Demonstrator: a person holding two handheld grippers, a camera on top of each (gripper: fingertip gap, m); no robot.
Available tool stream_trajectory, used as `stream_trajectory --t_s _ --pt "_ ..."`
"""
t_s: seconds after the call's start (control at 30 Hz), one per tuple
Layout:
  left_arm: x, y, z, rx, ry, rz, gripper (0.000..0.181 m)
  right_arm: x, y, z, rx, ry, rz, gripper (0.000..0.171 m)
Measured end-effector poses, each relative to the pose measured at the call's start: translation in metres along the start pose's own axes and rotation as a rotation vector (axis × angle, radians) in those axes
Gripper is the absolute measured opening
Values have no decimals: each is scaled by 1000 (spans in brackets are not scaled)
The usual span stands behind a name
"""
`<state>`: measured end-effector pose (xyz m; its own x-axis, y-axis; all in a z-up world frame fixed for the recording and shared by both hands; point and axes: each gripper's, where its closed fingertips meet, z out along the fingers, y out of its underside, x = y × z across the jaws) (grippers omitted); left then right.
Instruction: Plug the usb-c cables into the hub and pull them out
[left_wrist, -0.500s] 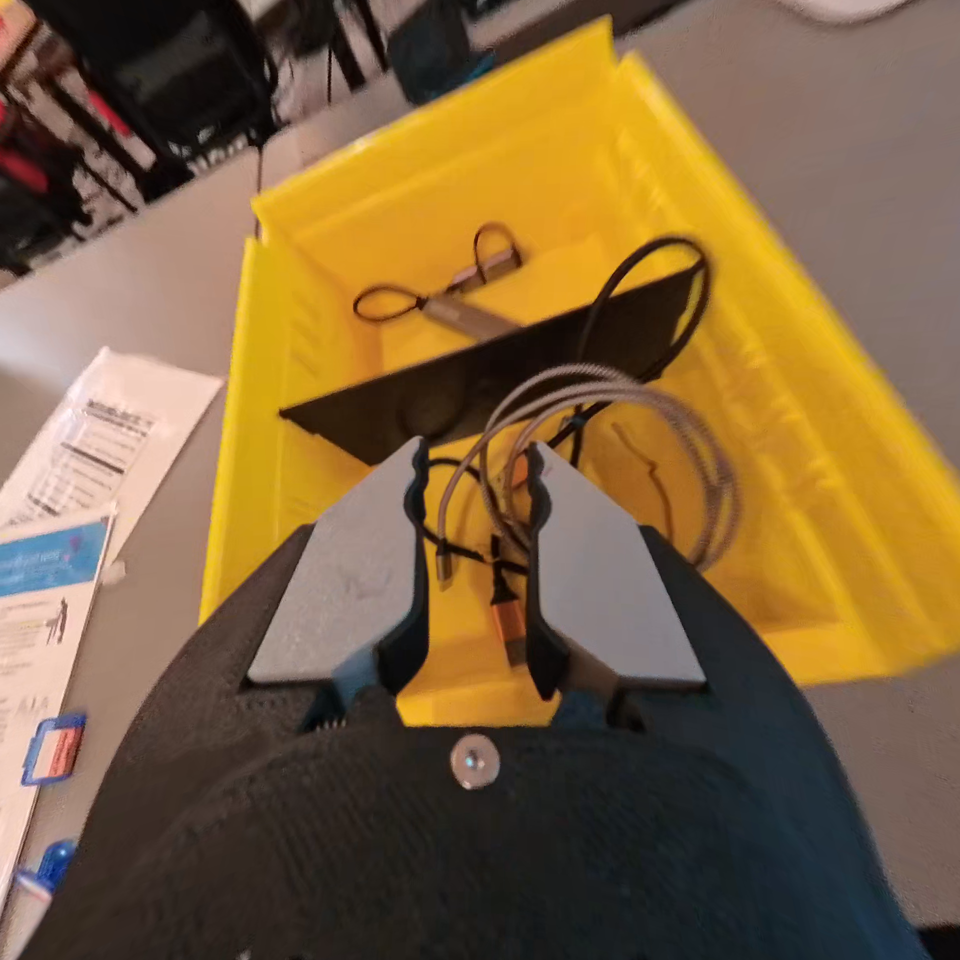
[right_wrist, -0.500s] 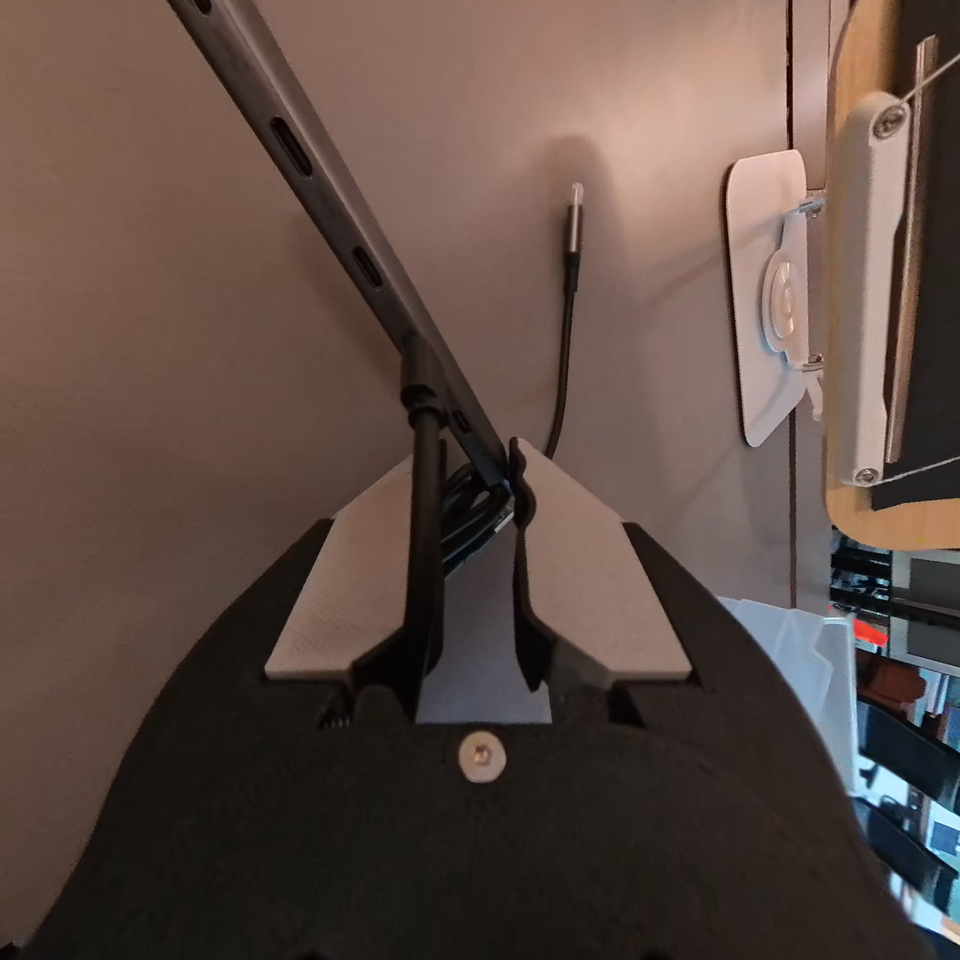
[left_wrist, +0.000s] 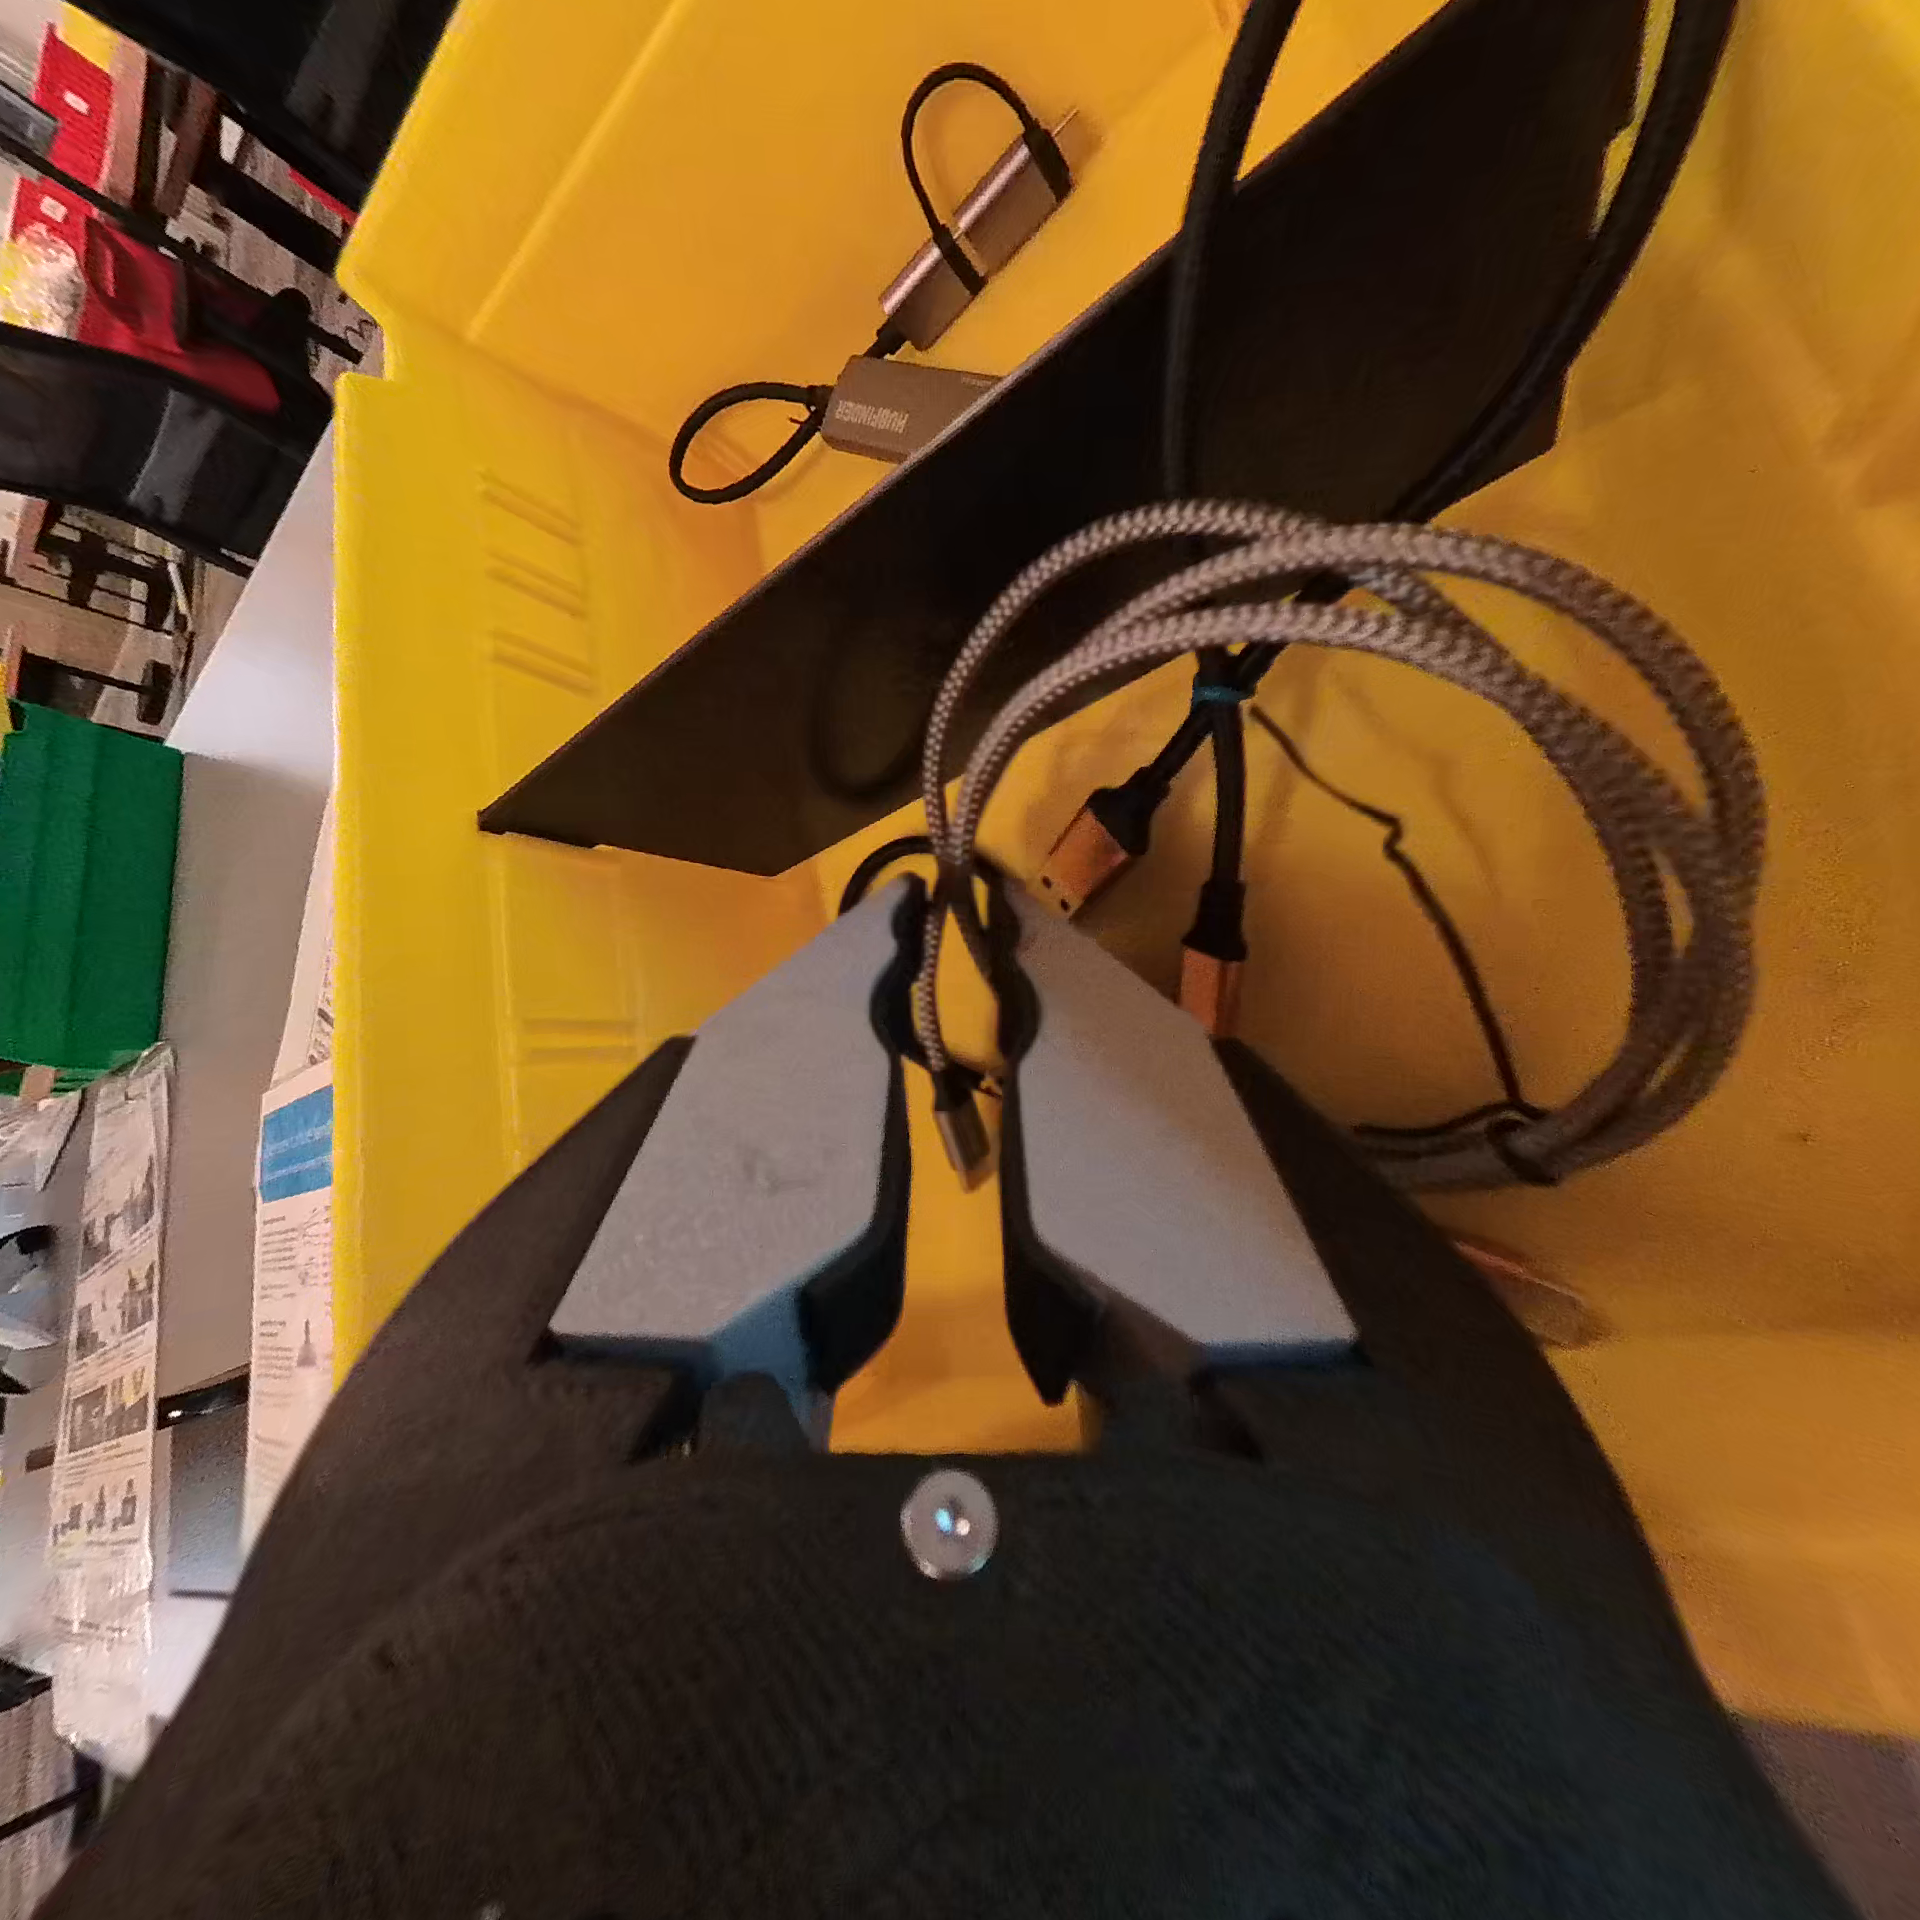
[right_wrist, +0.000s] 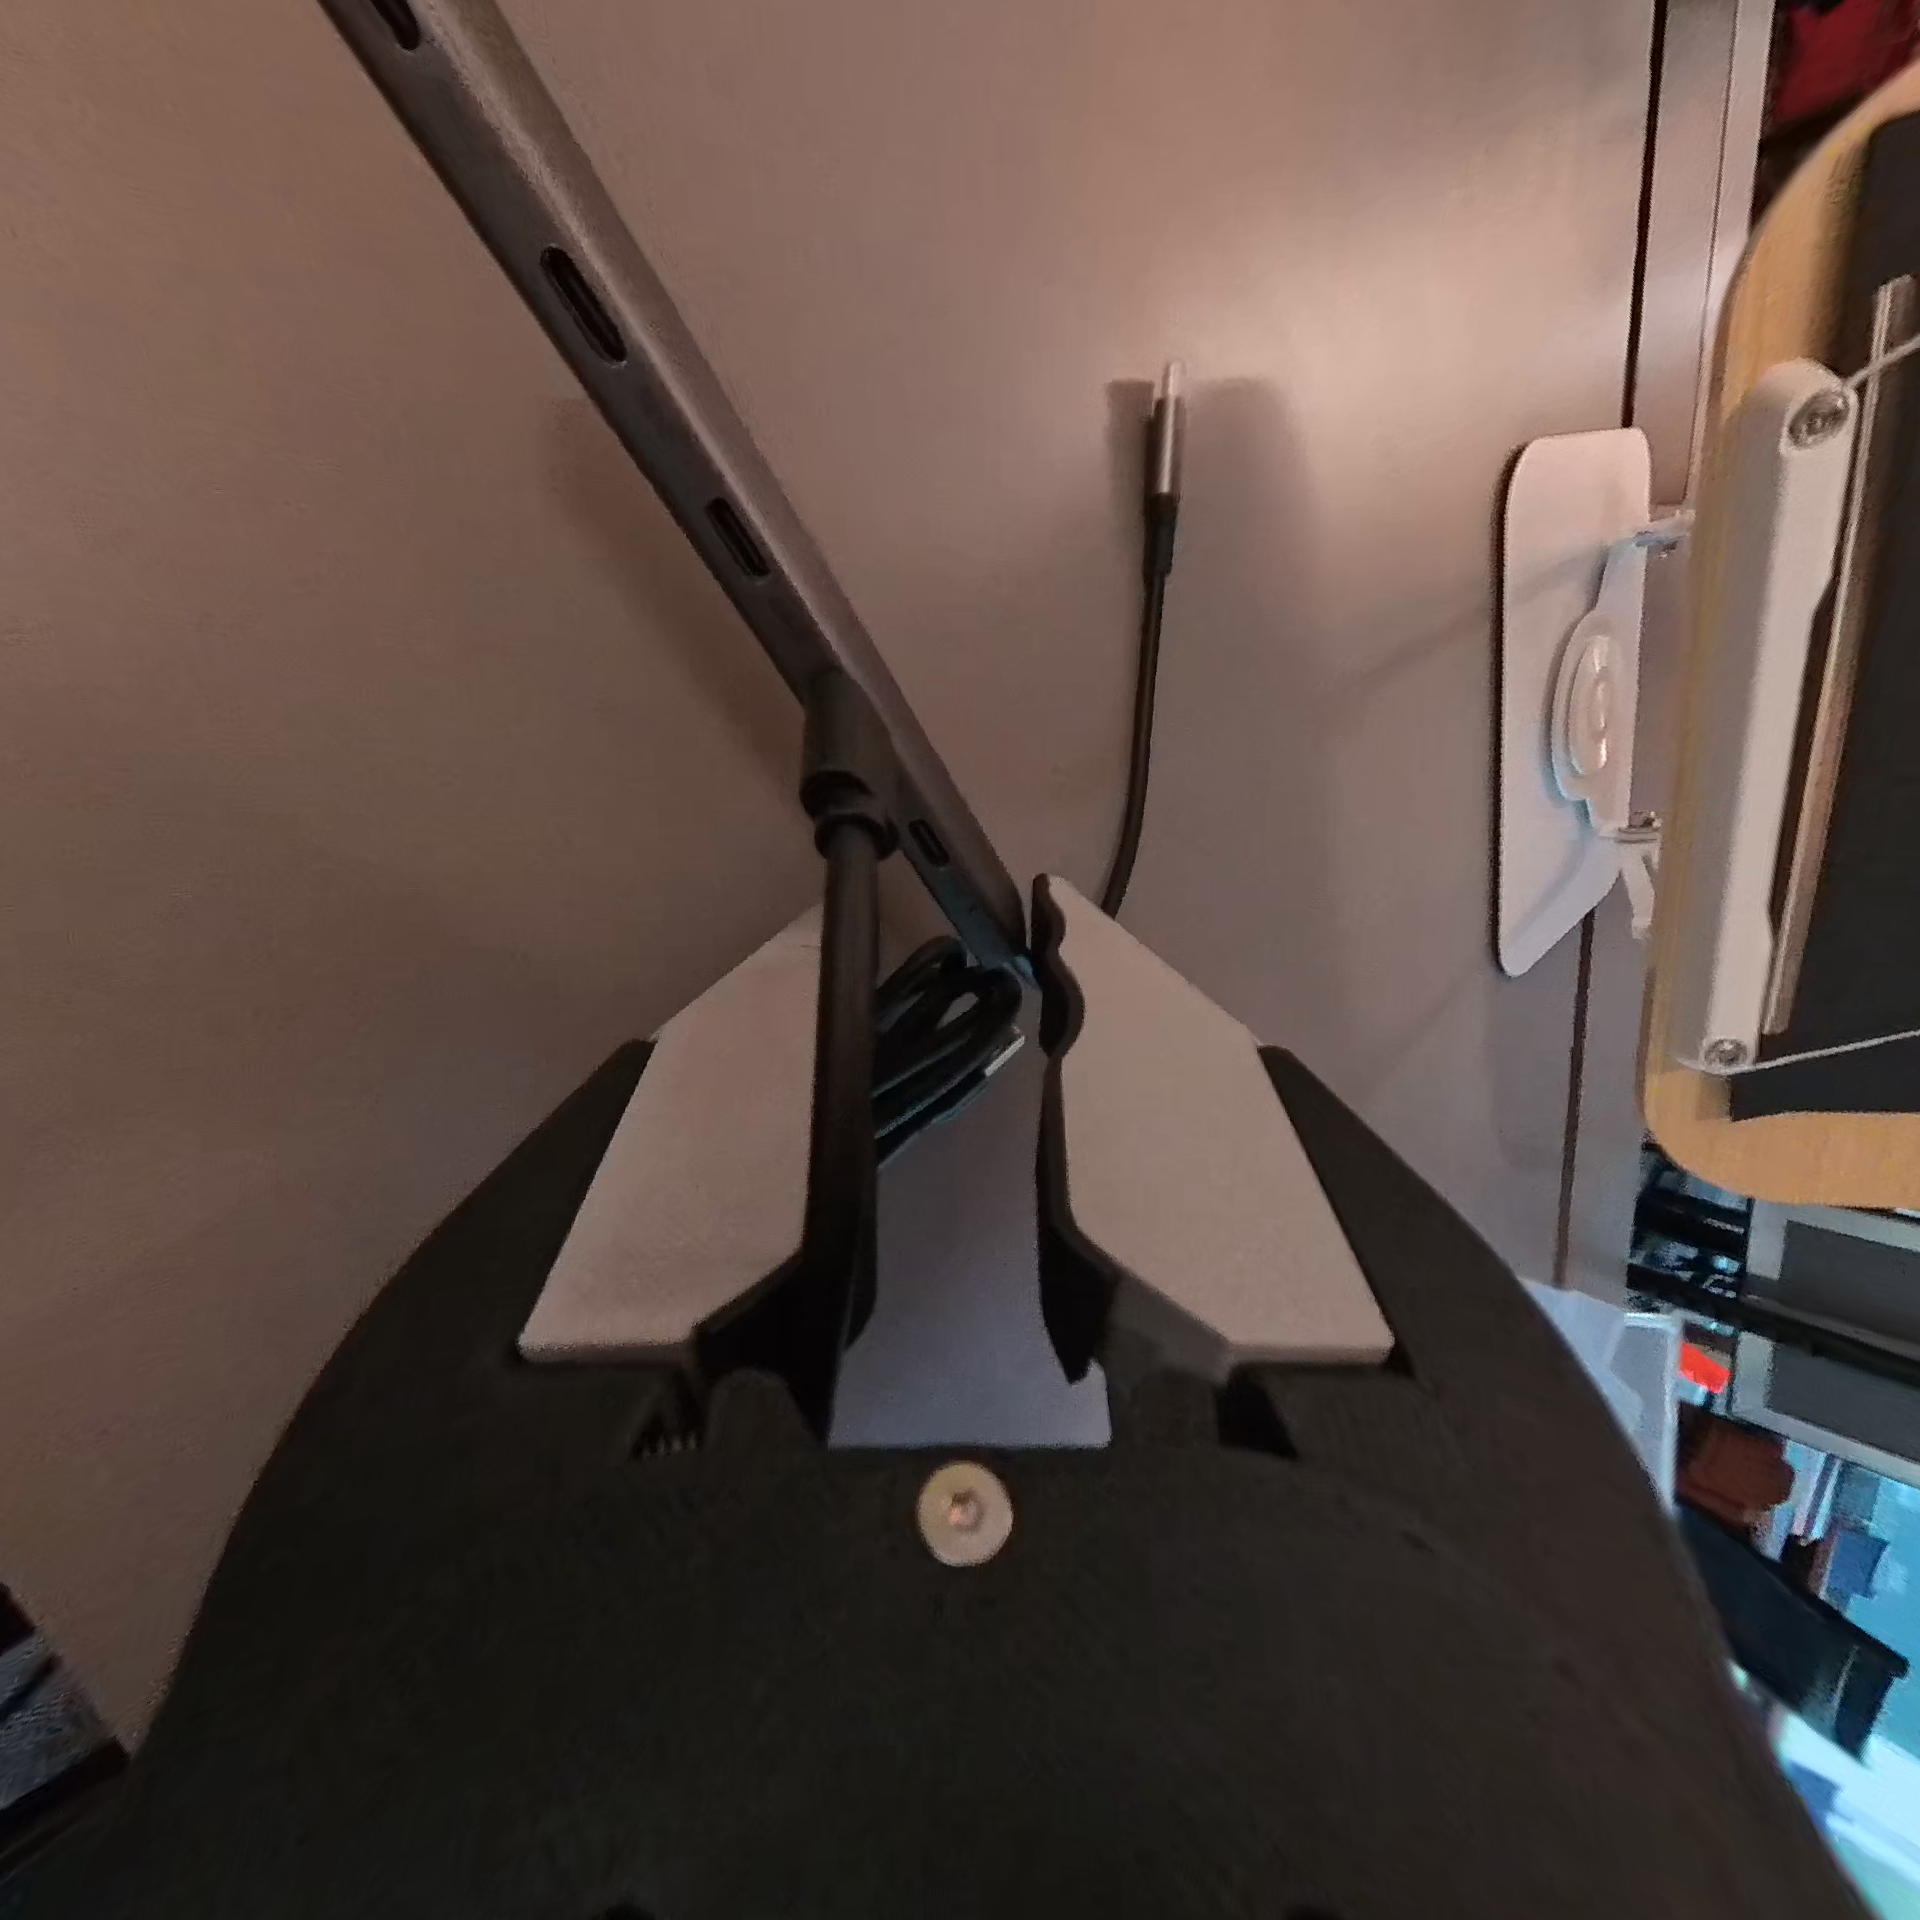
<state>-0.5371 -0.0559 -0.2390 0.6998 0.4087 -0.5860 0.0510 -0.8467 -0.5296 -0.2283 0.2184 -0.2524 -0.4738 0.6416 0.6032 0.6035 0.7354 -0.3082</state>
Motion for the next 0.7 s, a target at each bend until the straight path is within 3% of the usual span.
stream_trajectory --t_s 0.23,0.5,0.7 --pt "-22 -12 -18 118 -39 -80 1 -4 -10 0 25 12 -21 28" --pt "-92 -41 -108 467 -202 -336 0 3 -14 3 53 11 111 36" --pt "-104 -60 -165 666 -195 -410 0 2 -24 8 45 77 59 40"
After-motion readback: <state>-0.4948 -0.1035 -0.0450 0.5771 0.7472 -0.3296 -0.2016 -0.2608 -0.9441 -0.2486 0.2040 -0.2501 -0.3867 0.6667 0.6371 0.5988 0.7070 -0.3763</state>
